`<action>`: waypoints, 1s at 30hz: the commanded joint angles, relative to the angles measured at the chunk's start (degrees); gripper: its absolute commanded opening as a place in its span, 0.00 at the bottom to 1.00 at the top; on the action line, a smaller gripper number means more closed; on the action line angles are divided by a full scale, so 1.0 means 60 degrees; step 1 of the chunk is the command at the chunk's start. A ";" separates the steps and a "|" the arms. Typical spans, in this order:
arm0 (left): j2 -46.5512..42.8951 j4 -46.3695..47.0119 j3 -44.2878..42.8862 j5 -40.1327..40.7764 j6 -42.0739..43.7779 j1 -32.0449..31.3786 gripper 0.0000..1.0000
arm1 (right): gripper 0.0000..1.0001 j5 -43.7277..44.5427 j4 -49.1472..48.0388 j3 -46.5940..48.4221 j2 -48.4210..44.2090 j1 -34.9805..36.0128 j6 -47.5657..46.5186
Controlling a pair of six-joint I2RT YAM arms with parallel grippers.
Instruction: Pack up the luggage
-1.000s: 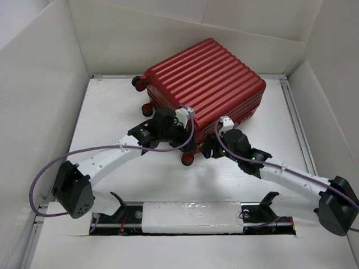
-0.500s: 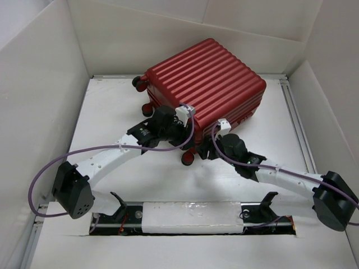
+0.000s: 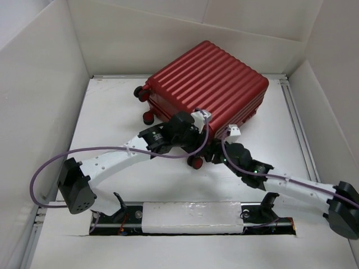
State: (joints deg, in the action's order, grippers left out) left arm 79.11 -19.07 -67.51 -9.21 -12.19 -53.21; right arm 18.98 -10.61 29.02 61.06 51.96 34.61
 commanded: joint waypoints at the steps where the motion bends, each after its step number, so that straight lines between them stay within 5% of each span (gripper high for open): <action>1: -0.0382 0.1434 -0.1243 -0.1201 -0.0473 -0.0990 0.00 | 0.55 0.0645 0.0098 -0.0410 -0.1325 0.0128 0.0456; 9: -0.0046 0.1933 -0.1654 -0.2053 -0.0928 -0.0990 0.00 | 0.61 0.1507 0.0479 -0.1335 -0.2969 0.0128 0.0545; 12: -0.0133 0.1933 -0.1552 -0.1966 -0.0928 -0.0990 0.00 | 0.54 0.1786 0.0567 -0.1204 -0.2839 0.0128 0.0545; 23: -0.0148 0.1933 -0.1274 -0.1966 -0.0928 -0.0990 0.00 | 0.00 0.2285 0.0758 -0.1100 -0.1988 0.0128 0.0941; 30: 0.0422 0.2313 -0.1902 -0.2155 -0.1031 -0.0990 0.00 | 0.00 0.1702 0.0232 -0.1408 -0.2749 0.0945 0.1994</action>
State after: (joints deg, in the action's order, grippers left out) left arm 82.89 -18.65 -71.44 -13.58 -18.81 -57.32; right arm 29.82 -4.47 20.38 46.81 54.43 42.89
